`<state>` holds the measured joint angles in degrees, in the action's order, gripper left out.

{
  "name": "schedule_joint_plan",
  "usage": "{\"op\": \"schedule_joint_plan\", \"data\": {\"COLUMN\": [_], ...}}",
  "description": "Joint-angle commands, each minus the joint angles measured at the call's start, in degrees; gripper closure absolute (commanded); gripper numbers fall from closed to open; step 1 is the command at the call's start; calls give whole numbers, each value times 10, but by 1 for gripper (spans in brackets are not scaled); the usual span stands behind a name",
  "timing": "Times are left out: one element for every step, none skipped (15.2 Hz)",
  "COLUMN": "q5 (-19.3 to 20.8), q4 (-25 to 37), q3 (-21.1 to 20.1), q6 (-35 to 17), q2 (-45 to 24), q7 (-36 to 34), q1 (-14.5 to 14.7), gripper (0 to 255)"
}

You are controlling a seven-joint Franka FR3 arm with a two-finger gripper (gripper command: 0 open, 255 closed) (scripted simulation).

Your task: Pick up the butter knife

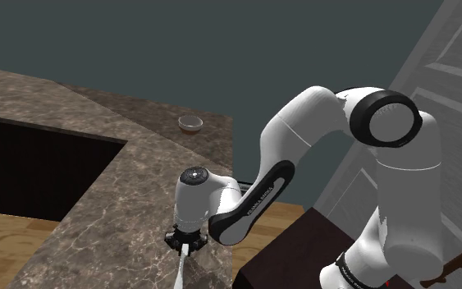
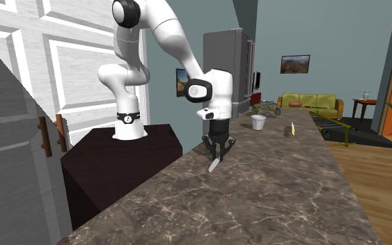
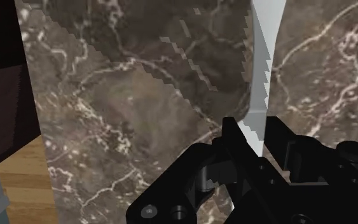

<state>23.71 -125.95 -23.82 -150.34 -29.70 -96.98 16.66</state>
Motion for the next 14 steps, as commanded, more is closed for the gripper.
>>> {"op": "schedule_joint_plan", "data": {"q5": [-10,-15,-20,-26,-31,-37,-42,-48,-54,-59,-65,-71,-72,-72], "q4": [-4,-5,-7,-8,-9,-10,-11,-12,-13,-13,-13,-14,-14,-14], "q3": [-9,-14,-18,-23,-27,-32,-36,-40,-44,-48,-52,-56,-56,-56], "q6": [10,15,21,26,31,37,42,48,54,59,65,71,72,72], "q2": [14,21,28,35,42,49,56,63,70,77,84,91,92,92], "q7": [6,10,14,17,21,25,29,33,36,40,44,48,49,49], "q1": [-7,-10,-14,-17,-20,-24,-27,-30,-33,-36,-39,-42,-42,-42], "gripper": [255,255,255,255,255,255,255,255,255,255,255,255,255,255]}}
